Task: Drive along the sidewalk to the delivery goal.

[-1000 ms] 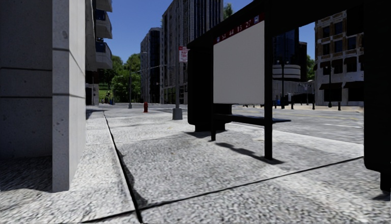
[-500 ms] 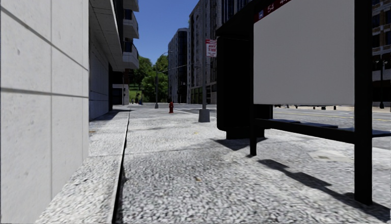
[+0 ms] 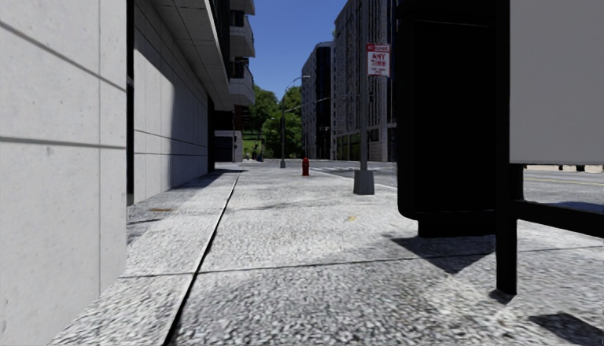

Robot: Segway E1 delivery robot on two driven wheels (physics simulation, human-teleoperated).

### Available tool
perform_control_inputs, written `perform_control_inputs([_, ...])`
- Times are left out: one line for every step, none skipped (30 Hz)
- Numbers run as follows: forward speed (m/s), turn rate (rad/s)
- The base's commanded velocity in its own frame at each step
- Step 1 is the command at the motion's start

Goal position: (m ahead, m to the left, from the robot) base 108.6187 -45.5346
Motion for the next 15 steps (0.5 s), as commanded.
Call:
perform_control_inputs([2.0,0.39])
perform_control_inputs([2.0,0.39])
perform_control_inputs([2.0,0.39])
perform_control_inputs([2.0,0.39])
perform_control_inputs([2.0,0.39])
perform_control_inputs([2.0,0.39])
perform_control_inputs([2.0,0.37])
perform_control_inputs([2.0,0.37])
perform_control_inputs([2.0,0.36])
perform_control_inputs([2.0,0.36])
perform_control_inputs([2.0,0.36])
perform_control_inputs([2.0,0.36])
perform_control_inputs([2.0,0.36])
perform_control_inputs([2.0,0.36])
perform_control_inputs([2.0,0.36])
